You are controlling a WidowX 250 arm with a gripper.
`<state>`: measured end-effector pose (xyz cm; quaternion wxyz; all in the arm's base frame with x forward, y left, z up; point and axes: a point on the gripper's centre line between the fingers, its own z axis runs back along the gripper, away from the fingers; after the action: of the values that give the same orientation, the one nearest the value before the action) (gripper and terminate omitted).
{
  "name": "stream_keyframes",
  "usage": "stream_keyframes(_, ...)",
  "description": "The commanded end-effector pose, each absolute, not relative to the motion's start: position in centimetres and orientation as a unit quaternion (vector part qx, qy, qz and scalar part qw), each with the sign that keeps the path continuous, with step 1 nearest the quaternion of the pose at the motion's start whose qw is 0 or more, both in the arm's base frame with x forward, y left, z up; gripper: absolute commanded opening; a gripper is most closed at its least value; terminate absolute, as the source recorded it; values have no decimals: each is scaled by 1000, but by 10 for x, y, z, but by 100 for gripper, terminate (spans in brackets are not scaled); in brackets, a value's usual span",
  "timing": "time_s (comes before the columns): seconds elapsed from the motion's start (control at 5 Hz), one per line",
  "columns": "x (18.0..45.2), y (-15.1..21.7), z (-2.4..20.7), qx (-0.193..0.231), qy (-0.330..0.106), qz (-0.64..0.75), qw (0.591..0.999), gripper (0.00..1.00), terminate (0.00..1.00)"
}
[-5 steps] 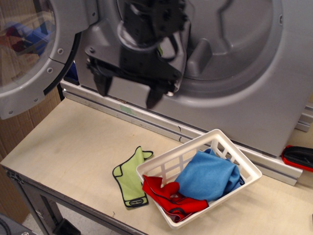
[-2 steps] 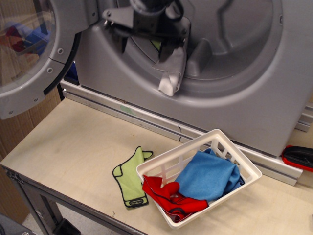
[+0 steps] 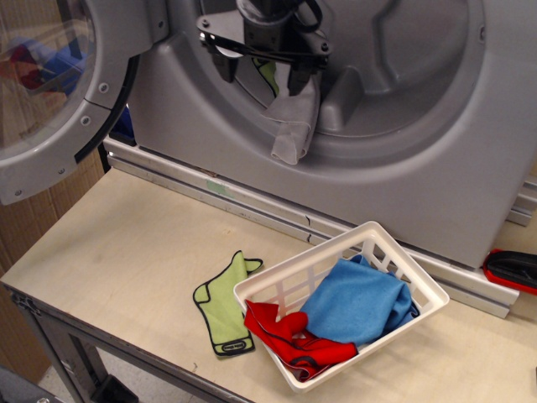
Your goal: Take clothes out of laundry machine
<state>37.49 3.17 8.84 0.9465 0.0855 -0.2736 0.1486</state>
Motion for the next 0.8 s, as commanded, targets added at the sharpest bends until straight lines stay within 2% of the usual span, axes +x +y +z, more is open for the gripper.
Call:
stream_keyframes(0.0, 399, 37, 100, 69, -313, 174, 931, 100, 0)
stream_keyframes(0.2, 413, 37, 95, 45, -334, 169, 926, 100, 0)
stream_keyframes(0.4, 423, 37, 89, 34, -335, 185, 923, 100, 0)
stream_keyframes(0.6, 432, 37, 81, 51, -306, 191, 931, 100, 0)
